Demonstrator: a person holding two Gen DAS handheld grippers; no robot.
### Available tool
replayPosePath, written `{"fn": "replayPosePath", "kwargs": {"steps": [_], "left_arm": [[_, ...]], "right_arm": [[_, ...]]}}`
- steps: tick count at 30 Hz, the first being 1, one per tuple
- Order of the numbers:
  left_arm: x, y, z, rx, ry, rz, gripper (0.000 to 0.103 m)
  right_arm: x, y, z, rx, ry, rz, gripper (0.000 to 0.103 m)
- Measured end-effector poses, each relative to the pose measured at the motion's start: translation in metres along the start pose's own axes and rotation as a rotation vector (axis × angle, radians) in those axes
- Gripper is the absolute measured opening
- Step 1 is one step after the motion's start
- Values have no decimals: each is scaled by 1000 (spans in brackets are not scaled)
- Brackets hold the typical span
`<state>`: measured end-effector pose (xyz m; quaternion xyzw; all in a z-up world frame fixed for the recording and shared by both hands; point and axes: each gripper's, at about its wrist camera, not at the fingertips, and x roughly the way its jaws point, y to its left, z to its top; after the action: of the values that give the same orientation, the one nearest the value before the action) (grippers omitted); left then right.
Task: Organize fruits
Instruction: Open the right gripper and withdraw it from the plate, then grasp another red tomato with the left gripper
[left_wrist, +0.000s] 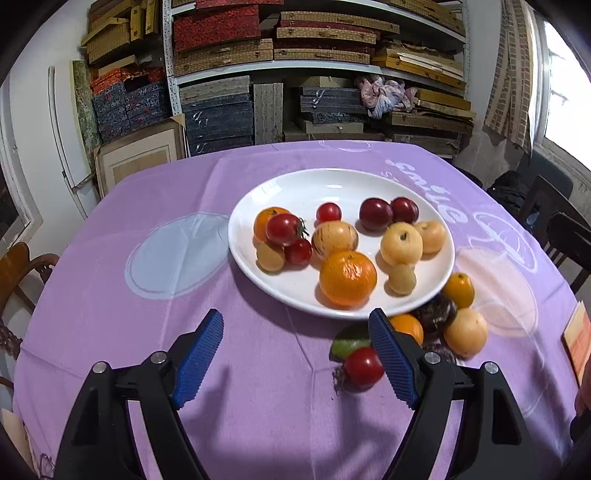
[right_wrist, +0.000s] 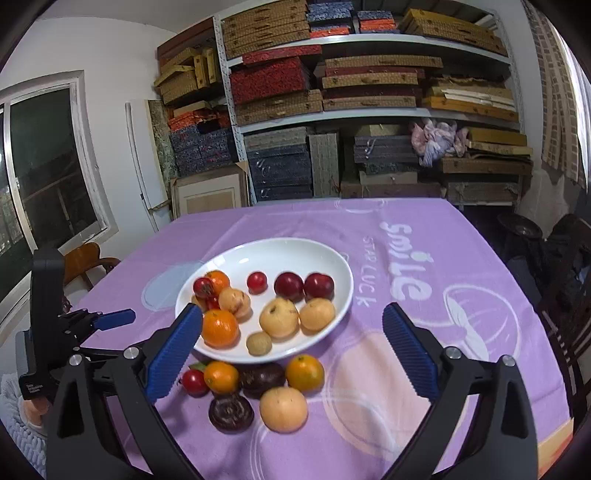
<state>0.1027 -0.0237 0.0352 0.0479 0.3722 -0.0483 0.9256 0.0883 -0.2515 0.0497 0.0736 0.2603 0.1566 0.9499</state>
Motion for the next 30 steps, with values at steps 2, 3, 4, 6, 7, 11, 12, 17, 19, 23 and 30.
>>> {"fn": "replayPosePath", "kwargs": {"steps": [2,3,4,6,7,11,12,17,19,23,30], "left_arm": [[4,-6,-7,12,8,10,81],[6,-8,-10,16,9,7,82],[7,-11,-13,23,8,5,82],[9,-15,-18,43,-8,27,82],[10,-16,-20,53,-13,36,82],[20,-17,-26,62,10,19,83],[21,-17,-26,64,5,12,84],[23,-21,-28,77,11,-7,84],[25,-24,-29,85,16,-17,84],[29,-29,-29,93,36,-38,85],[47,-13,-29,12,137,-82,84]], "right_arm": [[1,-10,-20,47,21,2,96],[4,-15,-26,71,42,1,96],[8,-19,-31,87,69,5,96],[12,-22,-33,99,92,7,96],[12,-22,-33,101,86,2,96],[6,-28,-32,122,61,7,96],[7,-29,-32,124,60,3,97],[12,-33,-31,141,83,-4,97],[13,-33,-31,139,88,-5,97],[13,-32,-31,138,89,-6,97],[17,-35,-32,146,100,-17,97]]}}
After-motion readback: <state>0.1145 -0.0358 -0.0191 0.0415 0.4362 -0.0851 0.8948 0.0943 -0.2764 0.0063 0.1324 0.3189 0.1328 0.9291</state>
